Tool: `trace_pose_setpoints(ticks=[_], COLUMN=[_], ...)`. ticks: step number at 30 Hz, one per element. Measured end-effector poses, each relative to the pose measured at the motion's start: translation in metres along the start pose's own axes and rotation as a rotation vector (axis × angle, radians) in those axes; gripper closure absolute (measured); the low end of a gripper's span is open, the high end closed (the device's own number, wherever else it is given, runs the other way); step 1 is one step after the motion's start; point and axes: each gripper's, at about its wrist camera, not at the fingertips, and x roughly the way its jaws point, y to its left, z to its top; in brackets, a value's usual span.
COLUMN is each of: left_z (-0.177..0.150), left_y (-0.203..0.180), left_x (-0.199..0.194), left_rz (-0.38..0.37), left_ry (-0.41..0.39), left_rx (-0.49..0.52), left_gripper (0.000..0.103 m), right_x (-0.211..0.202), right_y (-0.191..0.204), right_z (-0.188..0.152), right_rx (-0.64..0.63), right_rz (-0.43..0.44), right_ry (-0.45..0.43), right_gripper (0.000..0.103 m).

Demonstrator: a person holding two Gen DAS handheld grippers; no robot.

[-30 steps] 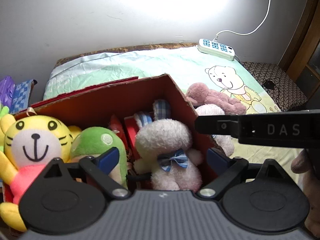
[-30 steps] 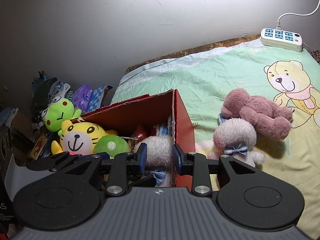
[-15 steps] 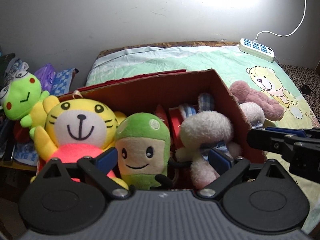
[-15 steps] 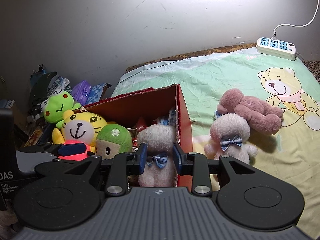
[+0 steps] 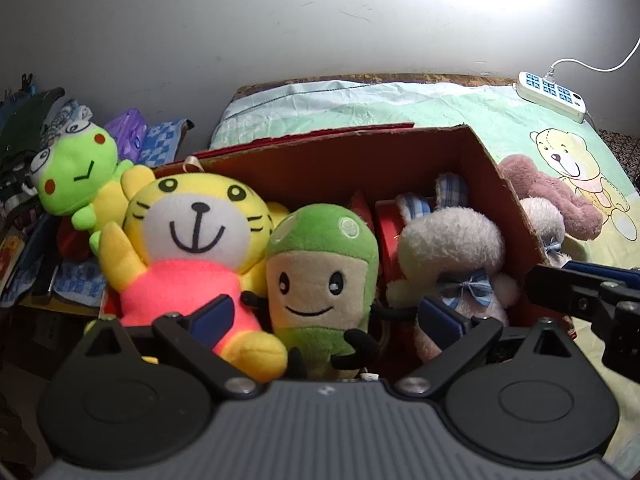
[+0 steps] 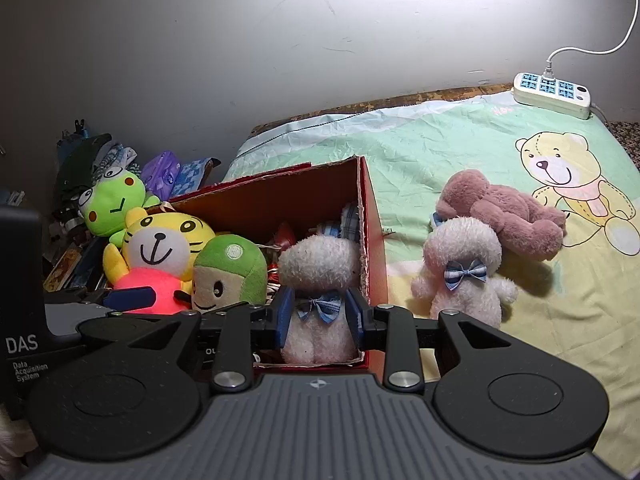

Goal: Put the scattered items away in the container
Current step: 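Withdraw the right tool from the red box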

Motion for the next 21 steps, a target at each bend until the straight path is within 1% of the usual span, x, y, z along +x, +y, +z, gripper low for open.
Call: trace_pose_setpoints(ticks=[2,6,12,18,21], left_z=[-0.001,-0.003,-0.005,-0.007,-0.009], left_y=[-0.001,-0.004,-0.011,-0.016,-0.019], left_x=[0.001,0.002,-0.001,-0.008,-0.012], left_rz=[0.017,0.022,0.060,0.120,0.138], left_ry=[0.000,0.009,0.013,0.018,0.023], left_rx=[0.003,0.000,-0.004,-0.040,-0.072], left_gripper=[0.004,0.004,0.004,0.003,0.002], right_x=[-0.001,-0.002,-0.003,-0.003,-0.008], right_y=[0.000,-0.002,-0.007,-0.011,-0.012], right_z=[-0.001,-0.004,-0.005,0.000,0.001], right_rx=[-0.006,-0.006,-0.017,-0.050,-0.083], right_rz=[-0.008,-0.012,0.023,0.065,0.082], right_ry=[-0.005,-0.011,-0.001,0.018,0.024], right_gripper=[0.070,0.070,0.070,0.070,0.070])
